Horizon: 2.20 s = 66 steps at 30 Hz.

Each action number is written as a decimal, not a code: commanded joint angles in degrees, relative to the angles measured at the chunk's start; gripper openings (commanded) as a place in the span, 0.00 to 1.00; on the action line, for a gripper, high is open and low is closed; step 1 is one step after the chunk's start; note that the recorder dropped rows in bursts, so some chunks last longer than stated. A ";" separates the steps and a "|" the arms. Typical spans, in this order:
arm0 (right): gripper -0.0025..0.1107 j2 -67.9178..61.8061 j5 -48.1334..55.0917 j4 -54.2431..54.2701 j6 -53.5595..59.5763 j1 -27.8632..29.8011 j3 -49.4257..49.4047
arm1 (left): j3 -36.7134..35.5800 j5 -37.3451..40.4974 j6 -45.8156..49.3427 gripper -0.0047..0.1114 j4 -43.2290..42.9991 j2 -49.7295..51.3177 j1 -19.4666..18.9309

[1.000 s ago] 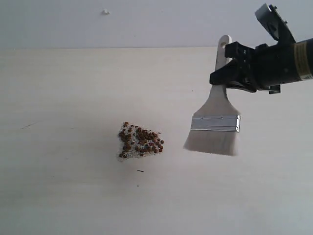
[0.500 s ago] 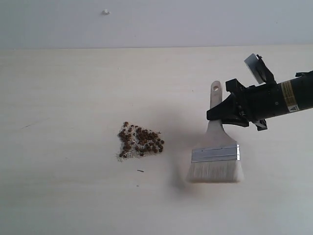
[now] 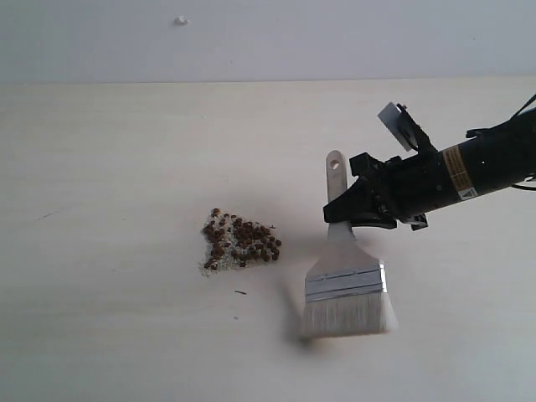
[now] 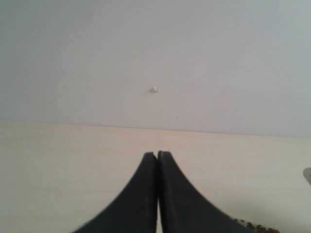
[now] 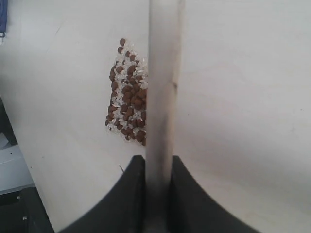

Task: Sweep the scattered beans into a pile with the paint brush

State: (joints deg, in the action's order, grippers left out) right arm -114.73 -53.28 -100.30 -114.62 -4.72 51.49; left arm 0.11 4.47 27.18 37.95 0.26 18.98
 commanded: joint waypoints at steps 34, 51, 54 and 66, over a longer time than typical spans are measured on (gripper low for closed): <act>0.17 0.12 5.15 0.35 -1.55 0.01 0.40 | -0.11 0.08 -0.16 0.04 -0.03 -0.26 0.38; 0.32 0.12 11.05 0.35 -1.55 0.01 0.40 | -0.11 0.08 -0.16 0.04 -0.03 -0.26 0.38; 0.35 0.22 11.89 0.35 -1.55 0.01 1.16 | -0.11 0.08 -0.16 0.04 -0.03 -0.26 0.38; 0.21 13.83 20.44 0.35 2.57 0.01 1.92 | -0.11 0.08 -0.16 0.04 -0.03 -0.26 0.38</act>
State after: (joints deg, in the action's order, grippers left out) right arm -105.21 -33.79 -100.30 -114.68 -4.72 53.33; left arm 0.11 4.47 27.18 37.95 0.26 18.98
